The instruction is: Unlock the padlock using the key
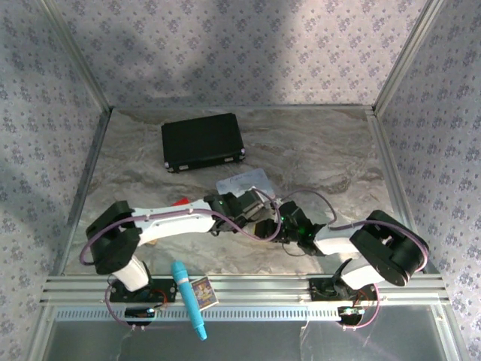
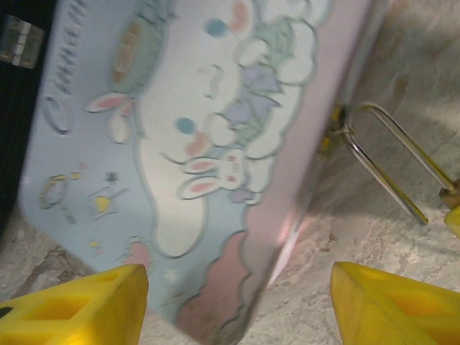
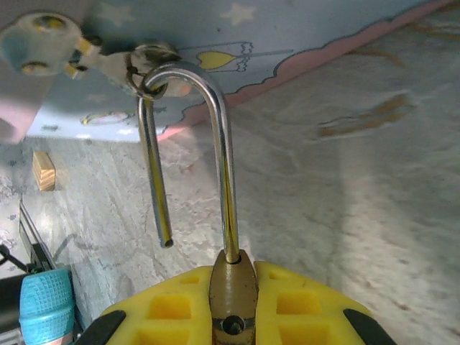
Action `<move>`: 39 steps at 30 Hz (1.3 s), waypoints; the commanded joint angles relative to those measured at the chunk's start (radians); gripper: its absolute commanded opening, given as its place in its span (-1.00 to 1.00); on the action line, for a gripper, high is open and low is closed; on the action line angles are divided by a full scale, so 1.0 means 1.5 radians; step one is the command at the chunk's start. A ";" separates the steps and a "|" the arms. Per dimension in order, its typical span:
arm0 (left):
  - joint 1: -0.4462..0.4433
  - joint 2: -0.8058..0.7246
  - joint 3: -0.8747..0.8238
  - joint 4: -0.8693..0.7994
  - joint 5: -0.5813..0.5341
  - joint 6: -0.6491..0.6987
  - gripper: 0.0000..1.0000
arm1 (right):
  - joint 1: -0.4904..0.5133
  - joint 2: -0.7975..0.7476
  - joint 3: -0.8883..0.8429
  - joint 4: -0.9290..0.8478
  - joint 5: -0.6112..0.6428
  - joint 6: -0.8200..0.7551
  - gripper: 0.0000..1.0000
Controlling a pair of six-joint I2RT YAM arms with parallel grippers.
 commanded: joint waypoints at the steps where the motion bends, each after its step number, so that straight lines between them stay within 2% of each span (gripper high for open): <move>1: -0.007 0.056 0.002 -0.043 -0.051 -0.012 0.29 | 0.002 0.002 -0.002 0.037 0.010 0.041 -1.00; 3: -0.014 0.069 0.002 -0.048 -0.065 -0.015 0.24 | 0.005 0.001 -0.012 0.067 0.043 0.077 -1.00; 8: -0.015 0.069 -0.014 -0.027 -0.037 -0.018 -0.06 | 0.022 0.001 -0.019 0.112 0.110 0.137 -1.00; 13: -0.015 0.056 -0.032 0.002 0.004 -0.005 -0.13 | 0.031 0.015 -0.021 0.137 0.163 0.182 -1.00; 17: -0.015 0.062 -0.035 0.012 0.017 -0.001 -0.14 | 0.032 0.055 -0.011 0.152 0.174 0.236 -1.00; 22: -0.015 0.062 -0.042 0.022 0.030 0.006 -0.16 | 0.014 0.185 -0.001 0.289 0.130 0.289 -1.00; 26: -0.016 0.070 -0.044 0.010 0.014 0.000 -0.23 | 0.006 0.235 0.006 0.349 0.127 0.291 -1.00; 30: -0.018 0.077 -0.045 0.001 0.000 -0.001 -0.27 | -0.013 0.243 -0.002 0.374 0.126 0.302 -1.00; 39: -0.022 0.080 -0.044 -0.003 0.003 -0.001 -0.29 | -0.087 0.185 -0.003 0.307 0.077 0.250 -1.00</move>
